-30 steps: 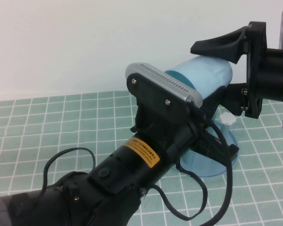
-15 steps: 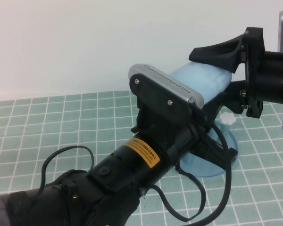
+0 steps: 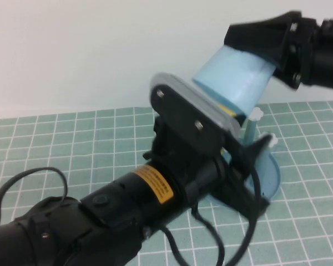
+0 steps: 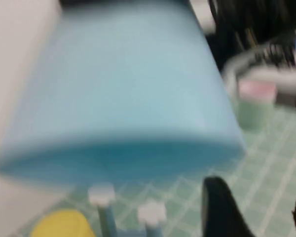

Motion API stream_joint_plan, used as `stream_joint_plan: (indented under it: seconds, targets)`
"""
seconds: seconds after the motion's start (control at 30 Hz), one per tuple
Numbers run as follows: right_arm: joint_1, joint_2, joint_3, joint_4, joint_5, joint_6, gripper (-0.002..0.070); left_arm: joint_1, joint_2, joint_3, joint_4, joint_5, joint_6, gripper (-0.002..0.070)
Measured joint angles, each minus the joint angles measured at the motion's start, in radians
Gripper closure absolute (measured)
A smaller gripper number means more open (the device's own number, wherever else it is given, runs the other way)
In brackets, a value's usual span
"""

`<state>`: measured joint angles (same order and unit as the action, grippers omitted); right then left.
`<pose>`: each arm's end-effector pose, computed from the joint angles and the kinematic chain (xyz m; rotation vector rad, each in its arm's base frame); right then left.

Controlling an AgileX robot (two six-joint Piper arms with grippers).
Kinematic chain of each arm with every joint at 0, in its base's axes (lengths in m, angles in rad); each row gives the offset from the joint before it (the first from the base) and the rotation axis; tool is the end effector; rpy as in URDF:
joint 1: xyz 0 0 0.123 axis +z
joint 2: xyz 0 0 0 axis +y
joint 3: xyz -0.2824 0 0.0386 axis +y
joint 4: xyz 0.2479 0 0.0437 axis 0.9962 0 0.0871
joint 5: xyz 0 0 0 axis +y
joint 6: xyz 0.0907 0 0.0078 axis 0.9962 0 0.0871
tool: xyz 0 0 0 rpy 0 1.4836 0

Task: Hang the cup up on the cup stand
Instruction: Adjust the cup with two arms, then place the cup on the cup holder

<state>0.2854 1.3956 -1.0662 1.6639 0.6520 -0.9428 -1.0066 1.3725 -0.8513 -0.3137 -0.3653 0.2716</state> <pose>0.2809 0.1398 0.3566 -0.0873 1.8947 1.2909 0.1737 -0.2558 0.3141 0.7267 1.5386 -0.6863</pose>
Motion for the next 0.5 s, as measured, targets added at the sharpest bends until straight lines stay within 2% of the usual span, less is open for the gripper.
stream_joint_plan:
  seconds: [0.3,0.4,0.5]
  targets:
    - [-0.006,-0.092,-0.015,0.023,-0.163,-0.411,0.0156,0.017,-0.073,0.0,0.0,0.235,0.18,0.0371]
    - [-0.009,-0.104,-0.015,0.014,-0.285,-0.492,0.0156,0.079,-0.103,0.0,0.0,0.352,0.187,0.0457]
    - [-0.009,-0.104,-0.015,-0.01,-0.375,-0.538,0.0156,0.174,-0.131,0.0,0.0,0.474,0.187,0.0585]
